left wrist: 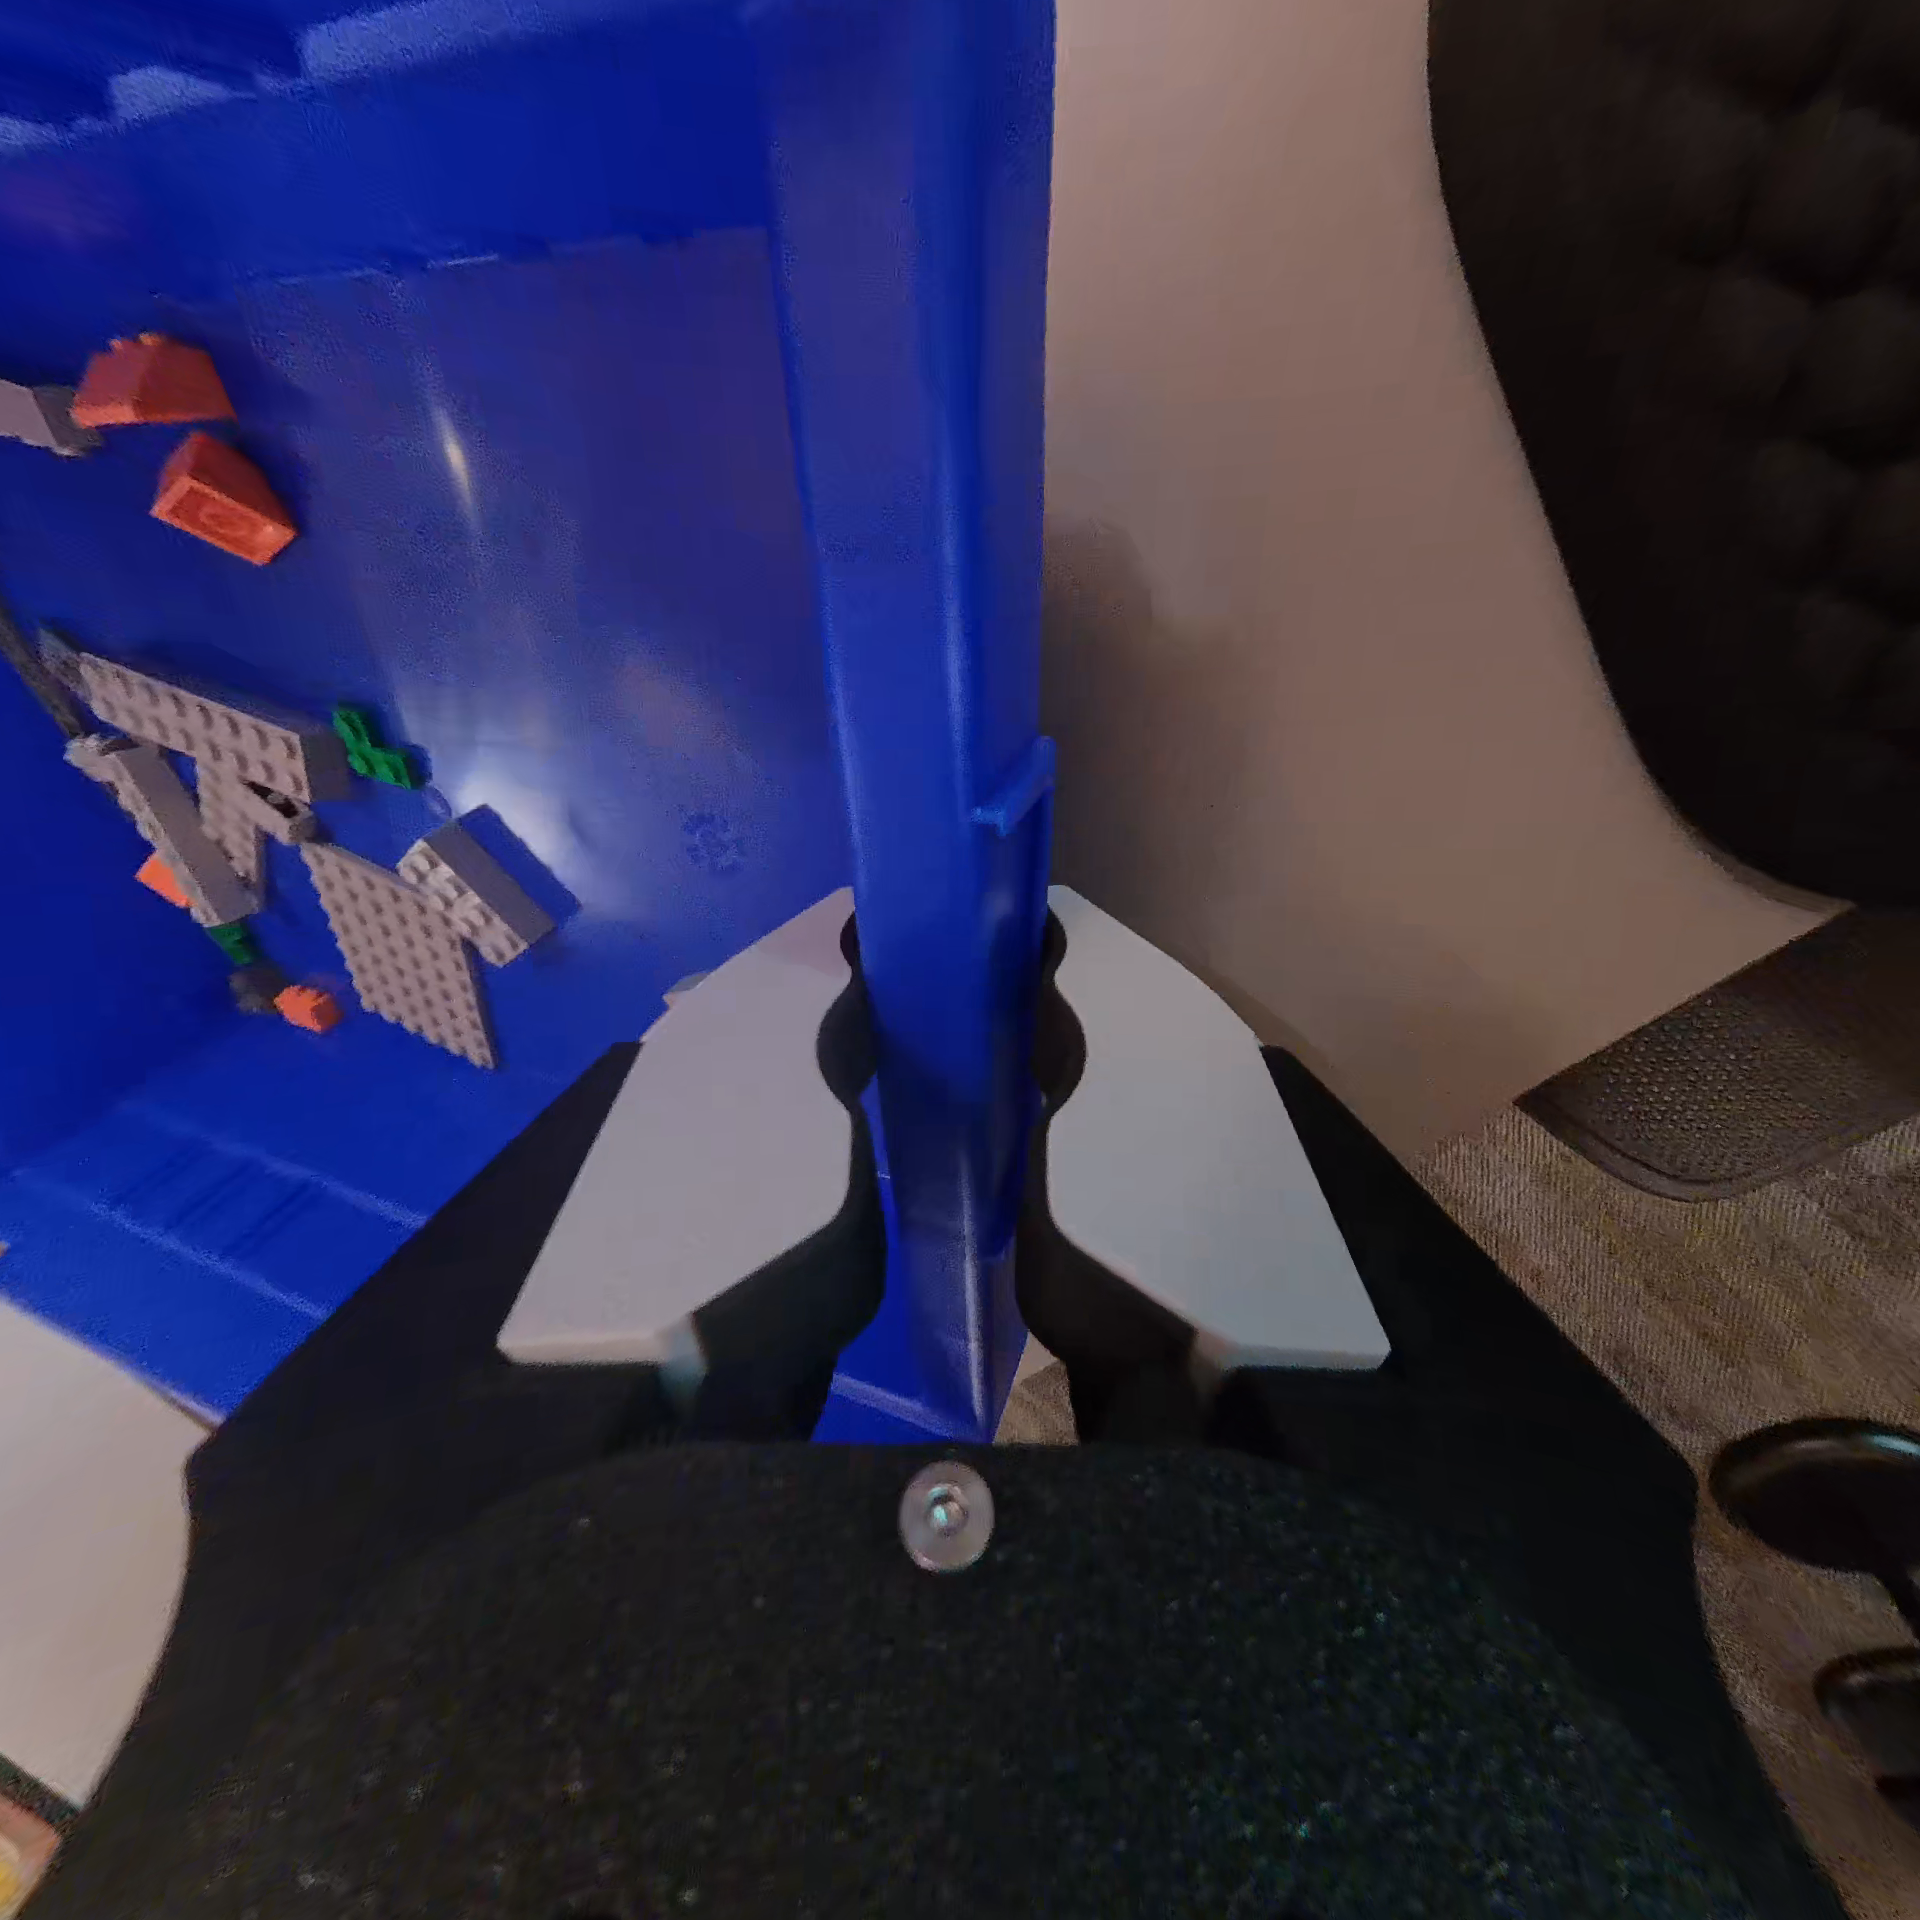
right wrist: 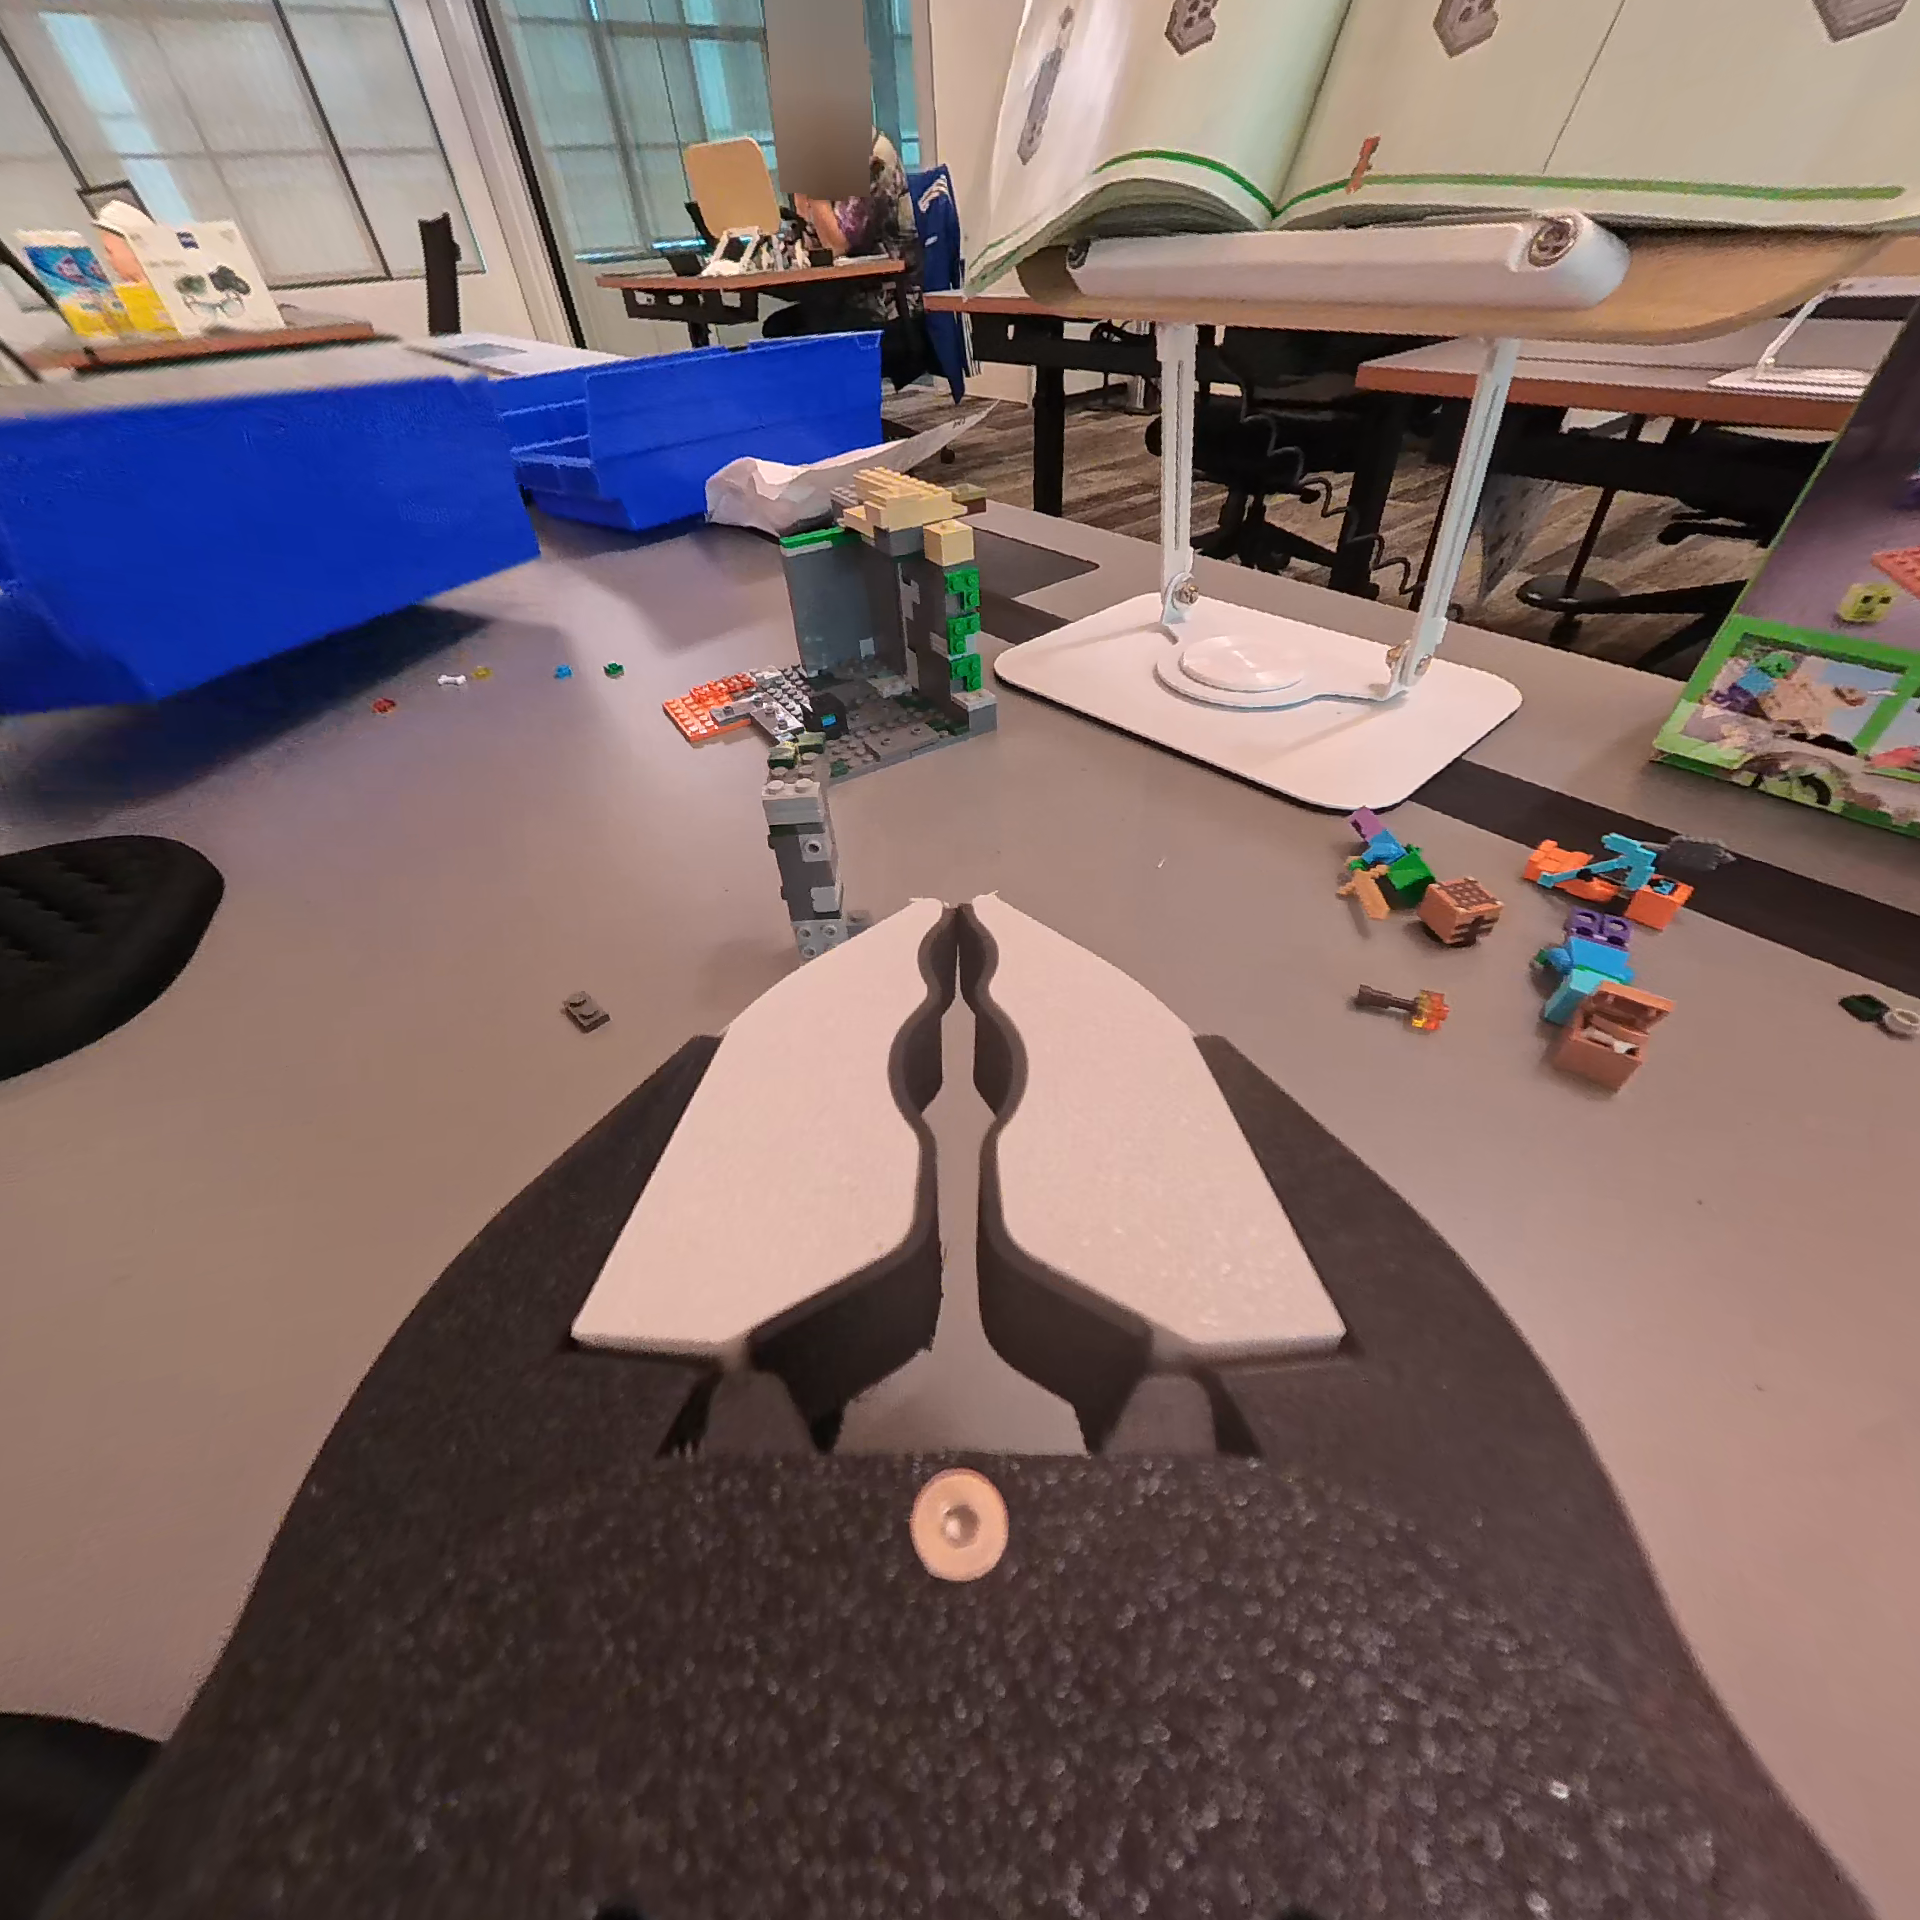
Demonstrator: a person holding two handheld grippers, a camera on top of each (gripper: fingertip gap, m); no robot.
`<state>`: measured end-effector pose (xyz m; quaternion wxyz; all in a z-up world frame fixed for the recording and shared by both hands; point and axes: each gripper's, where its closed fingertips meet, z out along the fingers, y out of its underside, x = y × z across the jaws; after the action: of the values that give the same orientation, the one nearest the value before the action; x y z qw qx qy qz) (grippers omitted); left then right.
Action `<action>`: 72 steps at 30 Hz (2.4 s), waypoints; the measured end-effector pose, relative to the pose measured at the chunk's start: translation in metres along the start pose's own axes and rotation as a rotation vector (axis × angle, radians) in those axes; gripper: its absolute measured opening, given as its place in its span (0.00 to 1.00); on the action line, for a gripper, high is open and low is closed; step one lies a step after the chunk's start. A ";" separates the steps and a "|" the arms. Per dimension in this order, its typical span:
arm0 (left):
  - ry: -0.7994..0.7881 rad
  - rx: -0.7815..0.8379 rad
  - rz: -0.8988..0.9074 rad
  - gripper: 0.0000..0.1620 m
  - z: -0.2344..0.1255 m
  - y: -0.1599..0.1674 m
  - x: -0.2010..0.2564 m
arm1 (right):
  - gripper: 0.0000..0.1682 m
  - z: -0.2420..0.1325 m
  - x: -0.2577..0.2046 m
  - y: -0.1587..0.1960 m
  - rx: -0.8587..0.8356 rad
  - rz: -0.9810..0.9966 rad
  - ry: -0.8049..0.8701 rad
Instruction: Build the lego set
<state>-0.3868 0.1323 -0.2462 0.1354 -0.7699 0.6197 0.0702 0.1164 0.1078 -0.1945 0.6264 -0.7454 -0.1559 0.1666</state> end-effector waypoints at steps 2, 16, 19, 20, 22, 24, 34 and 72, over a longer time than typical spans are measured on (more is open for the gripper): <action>-0.019 0.020 -0.010 0.17 -0.019 0.000 -0.009 | 0.00 0.001 -0.001 0.000 -0.001 0.000 -0.002; -0.231 -0.142 0.111 0.18 -0.160 -0.004 -0.087 | 0.00 0.001 -0.002 0.001 -0.008 -0.013 -0.006; -0.219 -0.145 0.105 0.18 -0.155 -0.005 -0.088 | 0.00 0.000 -0.003 0.001 -0.006 -0.013 -0.007; -0.209 -0.143 0.100 0.18 -0.150 -0.005 -0.087 | 0.00 -0.001 -0.003 0.000 -0.005 -0.015 -0.007; -0.191 -0.152 0.093 0.18 -0.136 0.000 -0.082 | 0.00 -0.001 -0.003 0.000 -0.003 -0.016 -0.007; -0.179 -0.171 0.084 0.19 -0.118 0.010 -0.078 | 0.00 -0.001 -0.003 -0.001 -0.002 -0.016 -0.007; -0.167 -0.105 -0.018 0.19 -0.044 0.044 -0.046 | 0.00 0.002 -0.006 0.004 -0.013 -0.007 -0.019; -0.098 0.247 -0.139 0.19 -0.087 -0.078 -0.089 | 0.00 -0.001 -0.018 -0.001 -0.003 -0.026 -0.046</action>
<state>-0.3358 0.2047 -0.1296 0.2636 -0.7840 0.5616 0.0213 0.1011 0.0987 -0.1926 0.6236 -0.7402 -0.1801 0.1754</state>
